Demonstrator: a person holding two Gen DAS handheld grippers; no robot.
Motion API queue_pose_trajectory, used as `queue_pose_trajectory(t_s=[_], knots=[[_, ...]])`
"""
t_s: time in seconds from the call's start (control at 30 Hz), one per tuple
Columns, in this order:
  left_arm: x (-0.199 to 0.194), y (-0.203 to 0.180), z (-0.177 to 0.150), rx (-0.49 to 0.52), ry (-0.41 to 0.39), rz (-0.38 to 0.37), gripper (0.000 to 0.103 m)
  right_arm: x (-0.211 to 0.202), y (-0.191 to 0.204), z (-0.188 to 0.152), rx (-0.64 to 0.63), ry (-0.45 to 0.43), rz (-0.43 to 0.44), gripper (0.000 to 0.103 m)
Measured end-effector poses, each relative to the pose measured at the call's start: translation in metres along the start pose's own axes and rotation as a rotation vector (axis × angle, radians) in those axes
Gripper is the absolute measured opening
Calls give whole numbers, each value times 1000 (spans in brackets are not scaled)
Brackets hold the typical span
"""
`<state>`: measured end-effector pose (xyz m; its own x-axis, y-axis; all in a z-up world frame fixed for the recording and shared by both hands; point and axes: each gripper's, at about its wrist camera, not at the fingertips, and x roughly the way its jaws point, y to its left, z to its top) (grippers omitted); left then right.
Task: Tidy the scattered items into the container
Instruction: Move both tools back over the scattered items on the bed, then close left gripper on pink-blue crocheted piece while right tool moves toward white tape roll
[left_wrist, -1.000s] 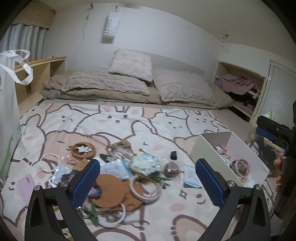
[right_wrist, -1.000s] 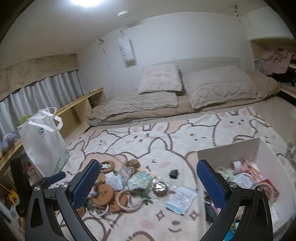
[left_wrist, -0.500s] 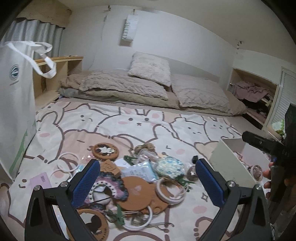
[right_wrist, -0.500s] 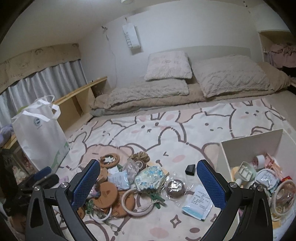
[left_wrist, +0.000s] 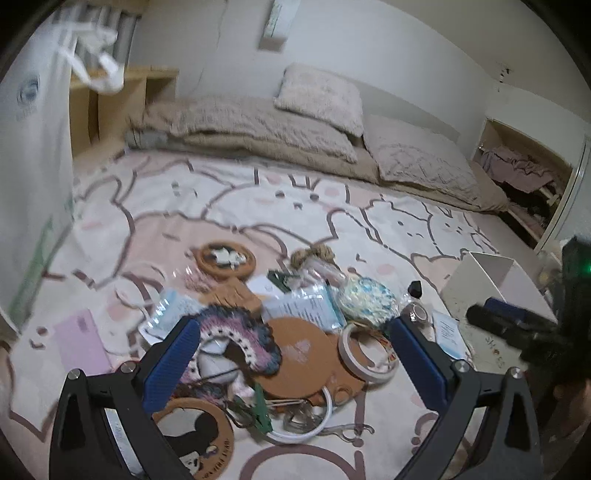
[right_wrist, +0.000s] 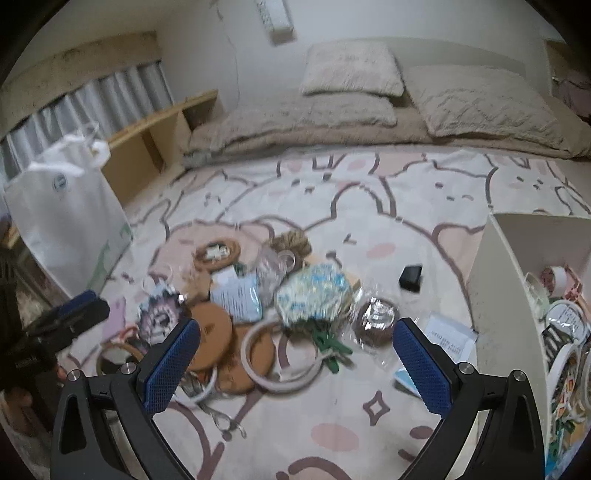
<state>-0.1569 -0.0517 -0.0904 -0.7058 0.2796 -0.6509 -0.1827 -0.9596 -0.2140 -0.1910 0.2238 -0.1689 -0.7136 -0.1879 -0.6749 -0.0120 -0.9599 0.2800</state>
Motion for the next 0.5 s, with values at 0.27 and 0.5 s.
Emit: queue_pose_trajectory(t_s=[0.27,0.5], knots=[[40,32,-2,-24,97,90,103,23,-2,-10,24,100,1,103],[67,58,-5,-61,171,131,103,41,-6,-17,62,168,-5,103]])
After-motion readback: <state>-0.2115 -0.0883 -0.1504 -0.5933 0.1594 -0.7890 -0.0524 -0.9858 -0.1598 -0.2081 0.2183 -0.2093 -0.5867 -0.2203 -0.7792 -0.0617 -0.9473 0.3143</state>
